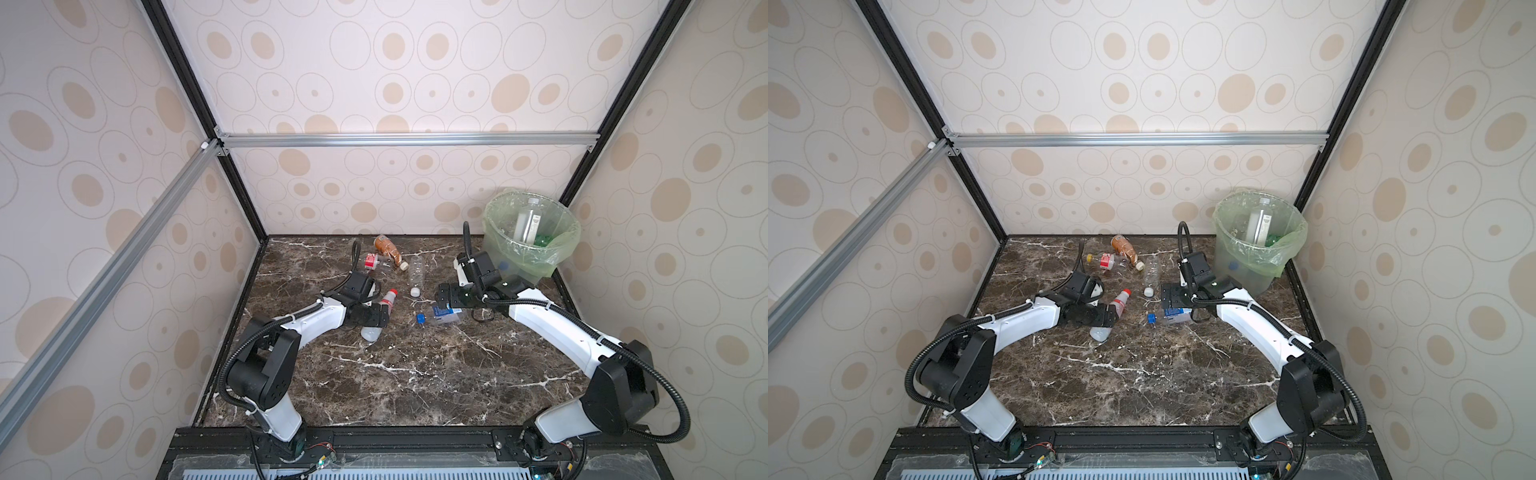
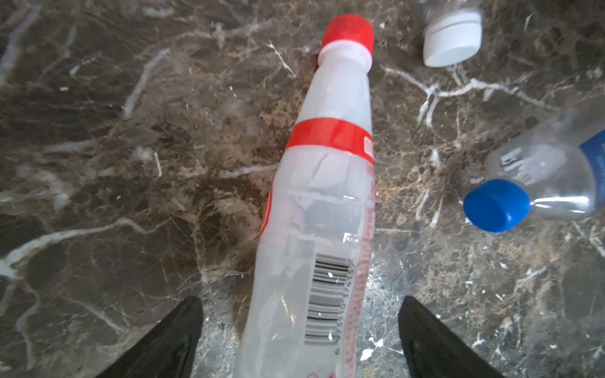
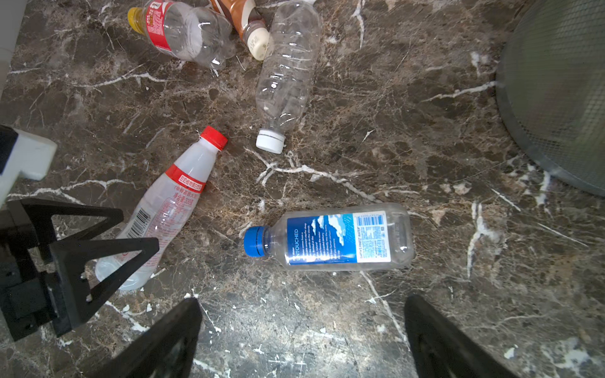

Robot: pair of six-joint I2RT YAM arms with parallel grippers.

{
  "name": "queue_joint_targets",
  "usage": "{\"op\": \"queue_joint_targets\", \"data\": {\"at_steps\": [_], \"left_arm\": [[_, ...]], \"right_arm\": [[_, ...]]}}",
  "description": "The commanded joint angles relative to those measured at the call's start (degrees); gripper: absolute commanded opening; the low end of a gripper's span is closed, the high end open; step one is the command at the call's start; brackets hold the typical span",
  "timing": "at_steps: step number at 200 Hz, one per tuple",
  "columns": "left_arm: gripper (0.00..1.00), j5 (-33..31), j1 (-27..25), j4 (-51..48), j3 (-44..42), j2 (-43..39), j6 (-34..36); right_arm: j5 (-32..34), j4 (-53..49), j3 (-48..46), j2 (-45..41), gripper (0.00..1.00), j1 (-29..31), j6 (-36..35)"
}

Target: Throw the plastic bottles in the bin

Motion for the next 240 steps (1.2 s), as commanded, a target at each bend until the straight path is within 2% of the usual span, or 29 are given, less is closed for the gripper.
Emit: {"op": "queue_joint_targets", "data": {"at_steps": [1,79,152,188,240], "left_arm": [[0.93,-1.64,-1.36,-1.61,1.5,0.42,2.55],[0.9,-4.02,-2.85,-1.15,0.88,5.29,3.26],[0.62,-2.97,-3.5,-0.34,0.27,5.91,3.83],[0.52,-3.1,-3.56,0.03,0.89,3.69,4.14],[0.52,-1.14,-3.61,6.19,1.26,-4.94,3.45]], "right_arm": [[-0.15,0.39,-1.66,-1.44,1.0,-0.27,-0.48],[-0.67,0.89,-2.77,-1.67,0.99,-0.6,0.49],[-0.19,1.66,-3.38,-2.31,1.0,-0.87,0.81],[-0.83,1.8,-3.02,-2.23,1.0,-0.96,1.34],[-7.43,5.41,-1.79,-2.24,1.0,-2.09,5.7]]}}
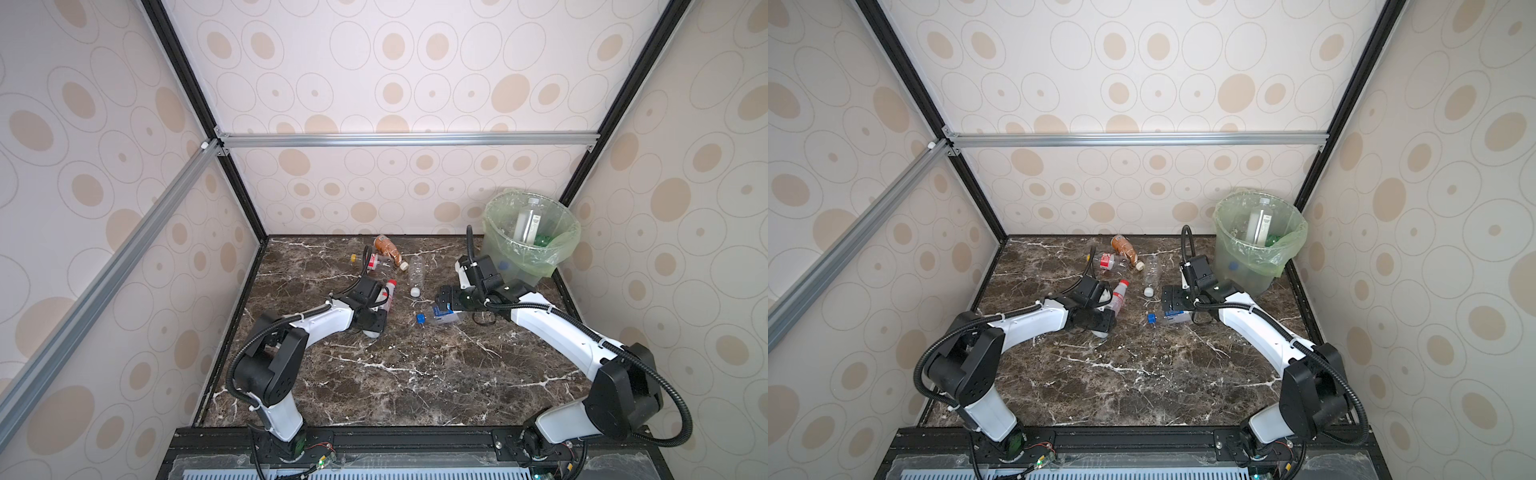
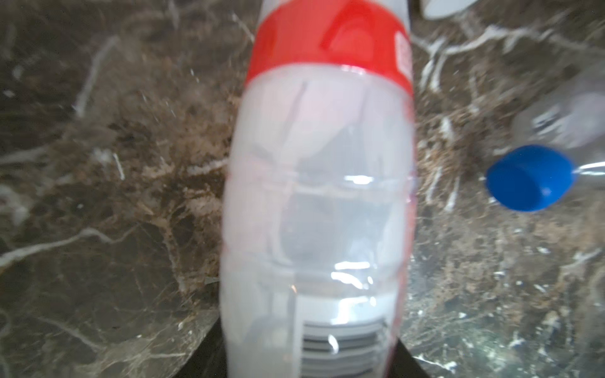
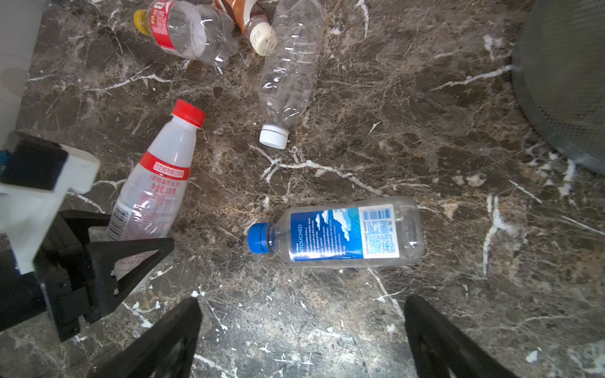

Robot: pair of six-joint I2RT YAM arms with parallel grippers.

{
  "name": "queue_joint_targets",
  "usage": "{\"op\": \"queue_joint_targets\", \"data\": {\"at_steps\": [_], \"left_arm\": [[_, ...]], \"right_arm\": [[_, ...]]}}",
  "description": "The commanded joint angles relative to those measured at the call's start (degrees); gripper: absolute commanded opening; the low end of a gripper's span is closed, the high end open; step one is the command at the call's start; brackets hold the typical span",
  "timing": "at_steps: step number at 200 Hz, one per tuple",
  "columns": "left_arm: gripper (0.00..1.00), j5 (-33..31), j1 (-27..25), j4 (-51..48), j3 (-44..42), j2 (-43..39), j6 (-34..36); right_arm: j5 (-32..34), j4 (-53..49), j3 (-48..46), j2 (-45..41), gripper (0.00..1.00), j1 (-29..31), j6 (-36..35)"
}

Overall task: Throw the plastic bottles in the bin
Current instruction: 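Grasp the red-capped bottle's body with the left gripper, then lift the red-capped bottle upright with the left gripper while the right approaches, then grasp the red cap with the right gripper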

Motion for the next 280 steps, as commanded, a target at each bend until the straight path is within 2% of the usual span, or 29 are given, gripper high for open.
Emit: {"op": "queue_joint_targets", "data": {"at_steps": [1,27,59,127,169,195,225,260,280], "left_arm": [[0.52,1.47,-0.48,4.57,1.4,-5.19,0.32],[0.51,5.58,-0.58,9.41,1.98,-7.98,-0.25],[0.51,8.09,-1.79,13.16,3.03,-9.76,0.11],[0.51,9.56,-5.06,18.0,0.94,-14.32,-0.05],[0.52,9.01,-5.62,17.27,0.57,-15.04,0.73],[0.52,9.2,-5.75,17.73,0.19,-15.37,0.51],[0.53,9.03,-5.75,18.68,-0.32,-15.32,0.16],[0.57,9.14,-5.79,19.44,-0.94,-15.24,-0.21],[0.64,8.69,-5.88,19.57,-1.25,-15.53,-0.51]], "right_arm": [[-4.48,2.7,0.93,-1.0,1.0,-1.2,3.54],[-10.12,6.09,2.51,-0.88,1.0,-2.55,7.64],[-13.73,9.91,5.72,-0.74,1.0,-2.56,10.74],[-14.32,15.95,14.83,5.5,1.0,-2.56,15.48],[-16.58,19.02,19.63,11.26,0.94,-1.12,17.21],[-18.18,20.66,21.3,13.56,0.86,-0.46,18.26],[-18.6,21.8,21.81,14.45,0.73,0.2,19.43],[-18.08,21.93,21.72,14.1,0.45,0.34,19.53],[-17.32,21.3,21.4,13.49,0.32,0.42,19.14]]}}
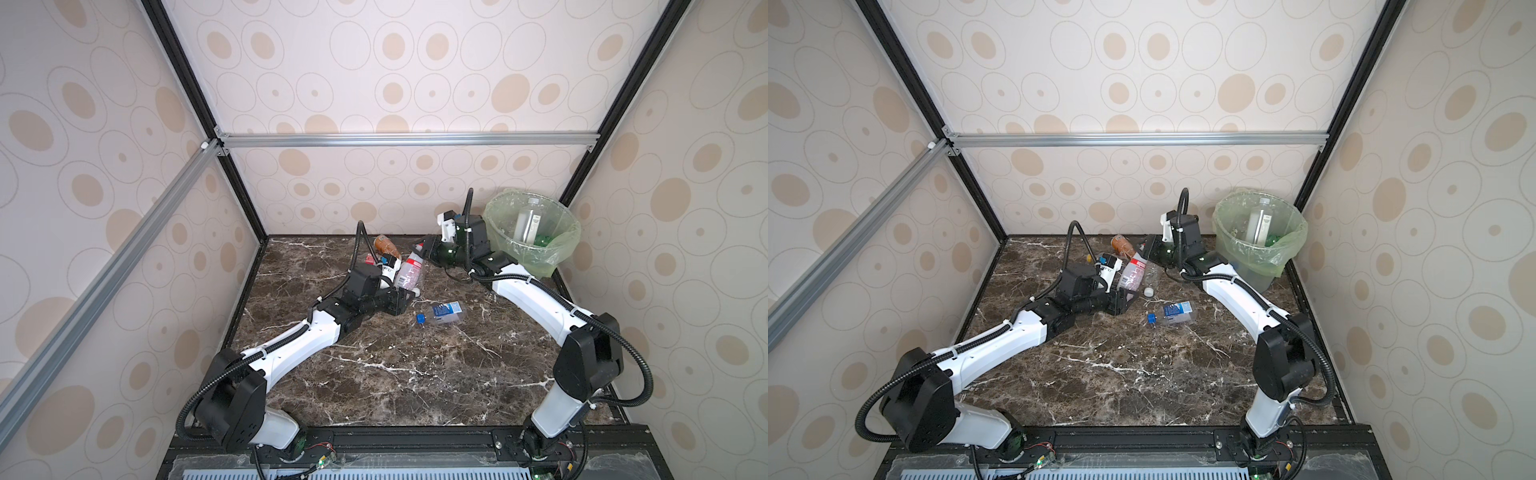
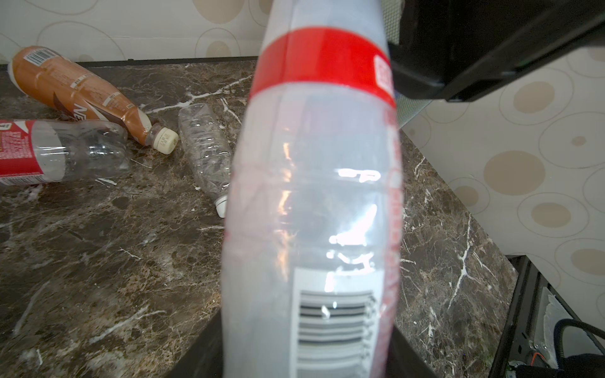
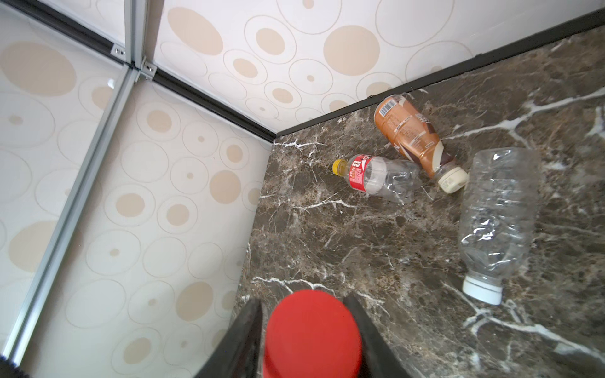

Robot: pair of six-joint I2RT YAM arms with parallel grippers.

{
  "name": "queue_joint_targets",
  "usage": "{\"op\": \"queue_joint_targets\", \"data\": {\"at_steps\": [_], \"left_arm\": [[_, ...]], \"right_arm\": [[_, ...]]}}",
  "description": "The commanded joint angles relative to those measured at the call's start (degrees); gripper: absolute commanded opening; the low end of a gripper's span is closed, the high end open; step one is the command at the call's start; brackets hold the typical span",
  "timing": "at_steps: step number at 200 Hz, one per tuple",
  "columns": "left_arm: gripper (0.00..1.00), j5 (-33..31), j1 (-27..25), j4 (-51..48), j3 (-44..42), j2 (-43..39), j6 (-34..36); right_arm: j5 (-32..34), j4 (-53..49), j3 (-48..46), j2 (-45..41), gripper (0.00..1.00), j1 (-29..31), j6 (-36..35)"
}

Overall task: Throw the plastic bottles in the bin
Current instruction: 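Grasp the red cap with the right gripper, then carry the red-capped bottle over the wastebasket with the right gripper while the left releases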

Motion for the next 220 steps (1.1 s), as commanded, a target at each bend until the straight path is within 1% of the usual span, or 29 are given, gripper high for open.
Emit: {"op": "queue_joint_targets", "data": {"at_steps": [1,20,36,56,69,99,122,141,186,206,220], "left_arm": [[0.64,0.12,-0.55,2.1,-0.32,-1.5,-0.01],[0.72,0.08,-0.72,2.48,-0.78,-2.04,-0.26],[0.8,0.08,-0.78,2.67,-1.2,-2.57,-0.59],[0.9,-0.15,-0.93,2.71,-1.46,-3.45,-0.79],[0.99,-0.48,-1.21,2.84,-1.36,-3.91,-0.79],[0.99,-0.56,-2.09,3.54,1.63,-3.1,-0.09],[0.99,-0.41,-2.92,4.31,6.66,-0.8,0.74],[0.99,0.03,-3.64,4.94,11.82,2.12,1.12],[0.99,0.86,-6.06,4.92,25.0,9.85,3.05],[0.99,1.72,-6.36,4.77,29.12,12.64,3.34],[0.99,1.87,-6.42,4.86,30.61,13.78,3.64]], "right_arm": [[0.69,0.31,1.1,-0.8,0.31,0.38,0.2],[1.86,-0.73,0.59,-1.75,0.21,0.37,-0.72],[3.52,-2.7,0.49,-2.79,0.15,0.37,-2.81],[8.07,-6.07,0.72,-4.46,0.14,0.31,-6.92],[12.28,-9.6,1.95,-5.5,0.14,0.16,-11.1],[22.14,-15.14,4.93,-8.92,0.14,-1.56,-19.26],[30.03,-17.45,8.49,-11.57,0.14,-3.11,-26.4],[35.78,-17.23,11.81,-13.53,0.14,-3.62,-33.09],[48.14,-8.13,17.42,-16.75,0.14,-3.84,-49.49],[52.45,-1.54,18.78,-17.89,0.14,-3.85,-57.22],[55.62,5.17,18.53,-19.05,0.14,-3.88,-62.49]]}}
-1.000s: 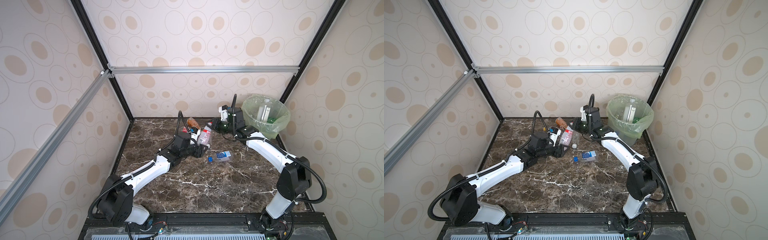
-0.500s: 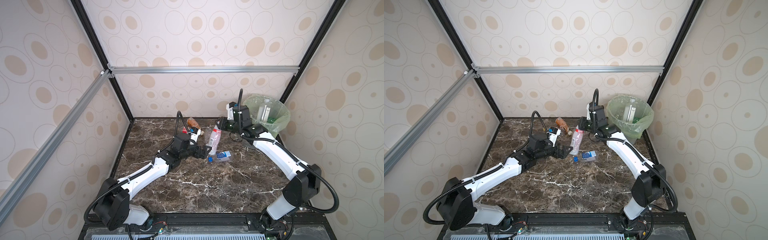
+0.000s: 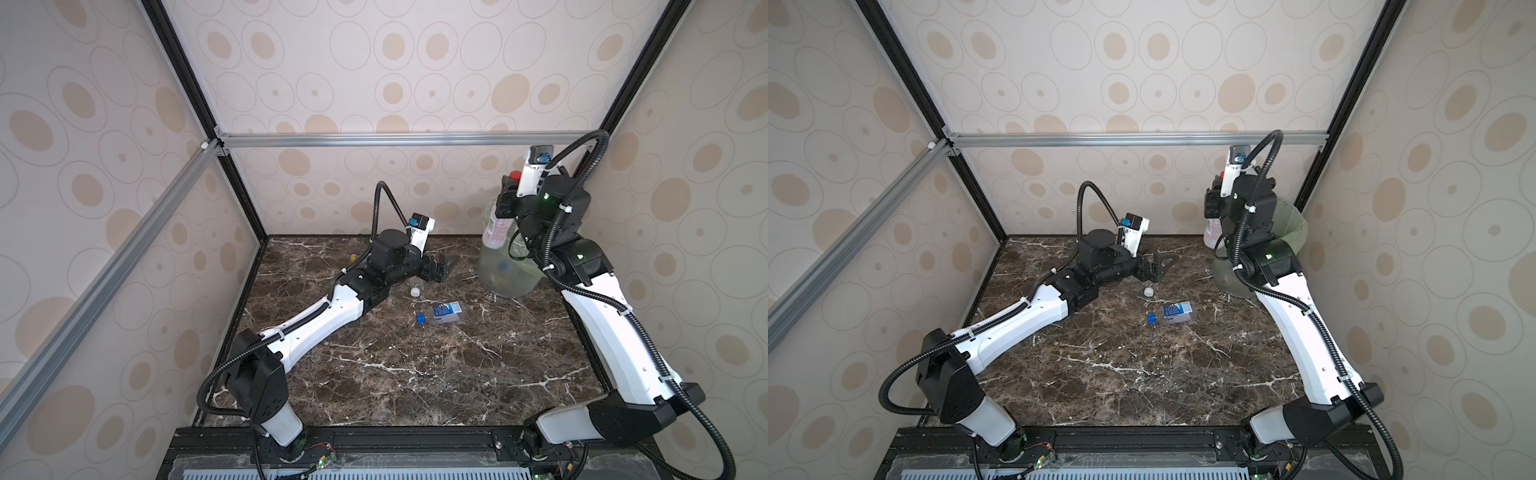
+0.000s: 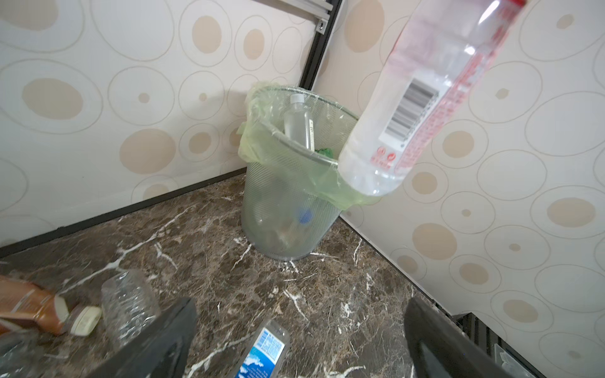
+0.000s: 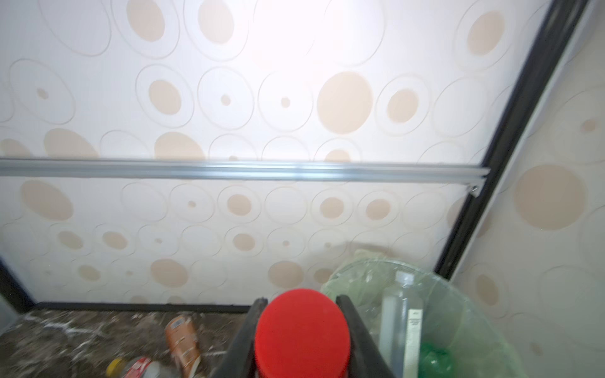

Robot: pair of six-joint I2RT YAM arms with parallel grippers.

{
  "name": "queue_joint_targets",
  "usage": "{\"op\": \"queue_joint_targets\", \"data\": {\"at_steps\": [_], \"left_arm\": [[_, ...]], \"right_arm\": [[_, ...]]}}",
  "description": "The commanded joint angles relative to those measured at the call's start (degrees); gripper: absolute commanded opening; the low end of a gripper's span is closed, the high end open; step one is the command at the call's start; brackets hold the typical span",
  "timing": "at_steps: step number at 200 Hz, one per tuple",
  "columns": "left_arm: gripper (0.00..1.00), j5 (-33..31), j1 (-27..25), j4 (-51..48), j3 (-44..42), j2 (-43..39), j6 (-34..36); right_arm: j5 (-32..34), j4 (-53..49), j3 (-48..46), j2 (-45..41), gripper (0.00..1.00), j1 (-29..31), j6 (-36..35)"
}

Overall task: Throw the plastic bottles in the bin
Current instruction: 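Carry the red-capped bottle over the wastebasket with the right gripper while the left releases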

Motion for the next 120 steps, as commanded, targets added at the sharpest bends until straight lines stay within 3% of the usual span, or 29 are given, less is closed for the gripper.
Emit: {"op": "queue_joint_targets", "data": {"at_steps": [1,20,34,94,120], "left_arm": [[0.99,1.24,-0.52,0.74,4.31,1.88,2.4],[0.99,1.2,-0.54,0.31,5.62,3.11,3.27],[0.99,1.0,-0.52,-0.38,6.51,3.8,3.91],[0.99,-0.62,-0.52,-2.69,6.99,4.63,6.42],[0.99,-1.08,-0.52,-3.13,6.56,4.9,6.73]], "right_arm": [[9.02,12.19,0.97,-2.04,0.14,-0.04,-14.21],[12.54,22.2,-0.94,-3.55,0.14,-0.69,-19.54],[13.86,26.26,-1.65,-4.04,0.14,-2.54,-19.72],[14.26,23.93,0.45,-0.53,0.15,-10.69,-8.44],[10.63,20.87,-1.03,2.35,0.17,-13.97,-0.74]]}}
